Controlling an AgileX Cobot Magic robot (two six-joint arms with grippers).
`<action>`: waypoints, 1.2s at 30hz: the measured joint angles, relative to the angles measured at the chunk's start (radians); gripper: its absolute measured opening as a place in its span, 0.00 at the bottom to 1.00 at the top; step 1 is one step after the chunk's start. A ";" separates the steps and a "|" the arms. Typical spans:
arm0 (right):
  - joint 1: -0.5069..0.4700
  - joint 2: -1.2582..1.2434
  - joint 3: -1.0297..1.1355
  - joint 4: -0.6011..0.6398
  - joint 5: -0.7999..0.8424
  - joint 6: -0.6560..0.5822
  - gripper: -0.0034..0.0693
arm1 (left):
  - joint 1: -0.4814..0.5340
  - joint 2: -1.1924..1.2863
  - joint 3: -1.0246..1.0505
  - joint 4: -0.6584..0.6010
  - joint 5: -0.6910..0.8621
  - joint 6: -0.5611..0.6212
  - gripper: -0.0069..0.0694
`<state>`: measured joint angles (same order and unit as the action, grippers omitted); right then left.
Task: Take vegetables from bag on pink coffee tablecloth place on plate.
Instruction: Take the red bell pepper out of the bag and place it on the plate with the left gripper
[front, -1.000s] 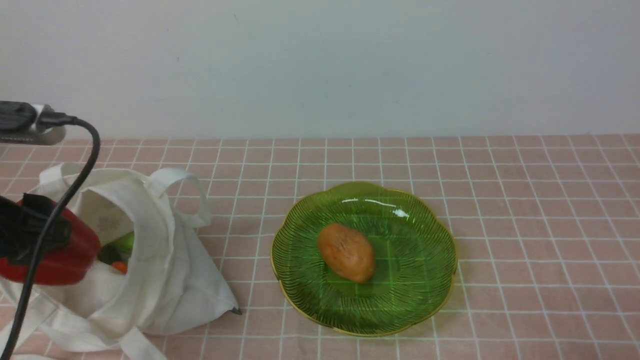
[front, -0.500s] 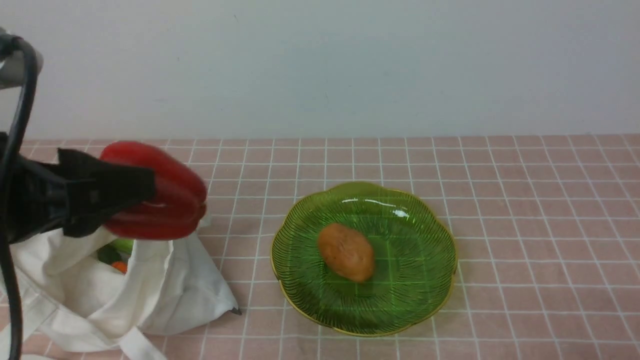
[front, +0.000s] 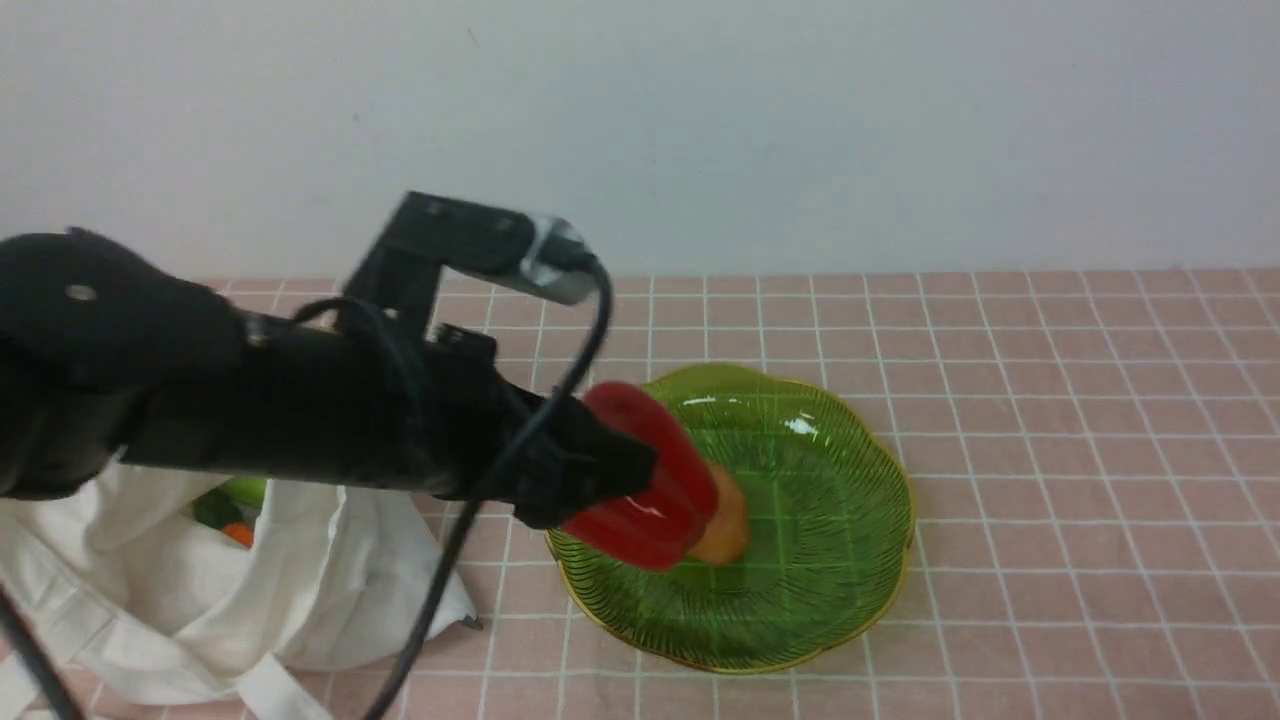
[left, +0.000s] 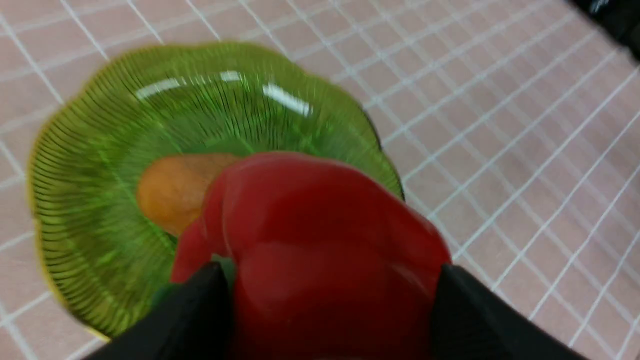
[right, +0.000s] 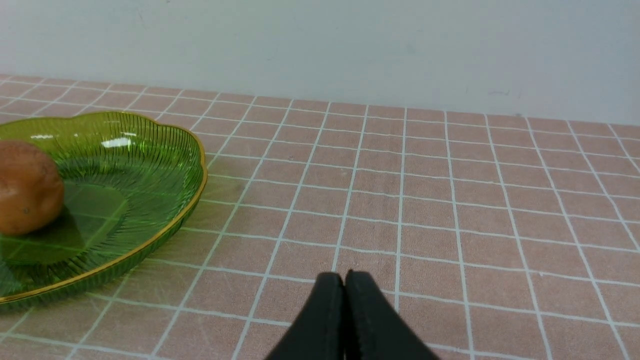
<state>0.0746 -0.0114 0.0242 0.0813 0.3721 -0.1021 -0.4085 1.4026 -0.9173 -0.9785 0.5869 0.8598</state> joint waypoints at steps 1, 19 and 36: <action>0.000 0.000 0.000 0.000 0.000 0.000 0.03 | -0.022 0.053 -0.020 0.018 -0.014 -0.017 0.70; 0.000 0.000 0.000 0.000 0.000 0.000 0.03 | -0.041 0.347 -0.120 0.044 -0.103 -0.030 0.77; 0.000 0.000 0.000 0.000 0.000 0.000 0.03 | 0.148 -0.011 -0.121 0.277 -0.026 -0.231 0.42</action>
<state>0.0746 -0.0114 0.0242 0.0813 0.3721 -0.1021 -0.2603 1.3920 -1.0387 -0.7019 0.5614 0.6286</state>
